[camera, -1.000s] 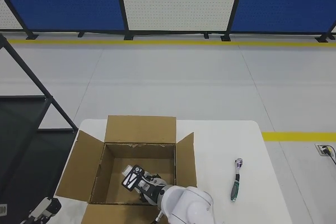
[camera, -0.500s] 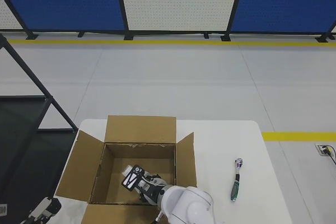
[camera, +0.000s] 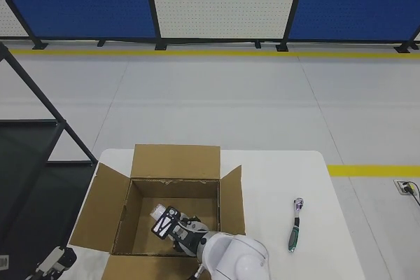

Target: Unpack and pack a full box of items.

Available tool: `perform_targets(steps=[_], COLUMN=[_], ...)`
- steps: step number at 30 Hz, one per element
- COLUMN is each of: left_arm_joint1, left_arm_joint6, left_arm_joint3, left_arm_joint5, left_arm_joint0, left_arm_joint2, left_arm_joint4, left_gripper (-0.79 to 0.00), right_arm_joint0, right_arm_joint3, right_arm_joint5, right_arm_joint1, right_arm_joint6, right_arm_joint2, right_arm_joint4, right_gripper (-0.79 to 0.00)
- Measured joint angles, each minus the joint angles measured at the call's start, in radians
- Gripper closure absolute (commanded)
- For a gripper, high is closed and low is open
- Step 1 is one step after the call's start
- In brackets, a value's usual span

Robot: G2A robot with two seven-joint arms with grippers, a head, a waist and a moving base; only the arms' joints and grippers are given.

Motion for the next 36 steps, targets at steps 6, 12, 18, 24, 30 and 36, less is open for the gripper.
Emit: perform_targets(steps=[6, 12, 18, 24, 30, 36], left_arm_joint1=[0.000, 0.000, 0.000, 0.000, 0.000, 0.000], left_arm_joint6=[0.000, 0.000, 0.000, 0.000, 0.000, 0.000], left_arm_joint3=[0.000, 0.000, 0.000, 0.000, 0.000, 0.000], left_arm_joint5=[0.000, 0.000, 0.000, 0.000, 0.000, 0.000], left_arm_joint0=[0.000, 0.000, 0.000, 0.000, 0.000, 0.000], left_arm_joint2=[0.000, 0.000, 0.000, 0.000, 0.000, 0.000], left_arm_joint4=[0.000, 0.000, 0.000, 0.000, 0.000, 0.000], left_gripper=[-0.785, -0.785, -0.785, -0.785, -0.785, -0.785], right_arm_joint0=[-0.025, -0.053, -0.105, -0.218, -0.323, -0.402], right_arm_joint3=[-0.148, -0.303, -0.429, -0.572, -0.593, -0.594], right_arm_joint5=[-0.002, -0.009, 0.023, 0.061, 0.175, 0.297], right_arm_joint1=[0.005, 0.011, 0.019, 0.035, 0.045, 0.048], right_arm_joint6=[0.003, 0.052, 0.111, 0.143, 0.050, 0.026], right_arm_joint2=[-0.006, -0.018, 0.016, 0.097, 0.202, 0.268], right_arm_joint4=[-0.059, -0.141, -0.227, -0.301, -0.375, -0.434], right_gripper=[0.000, 0.000, 0.000, 0.000, 0.000, 0.000])
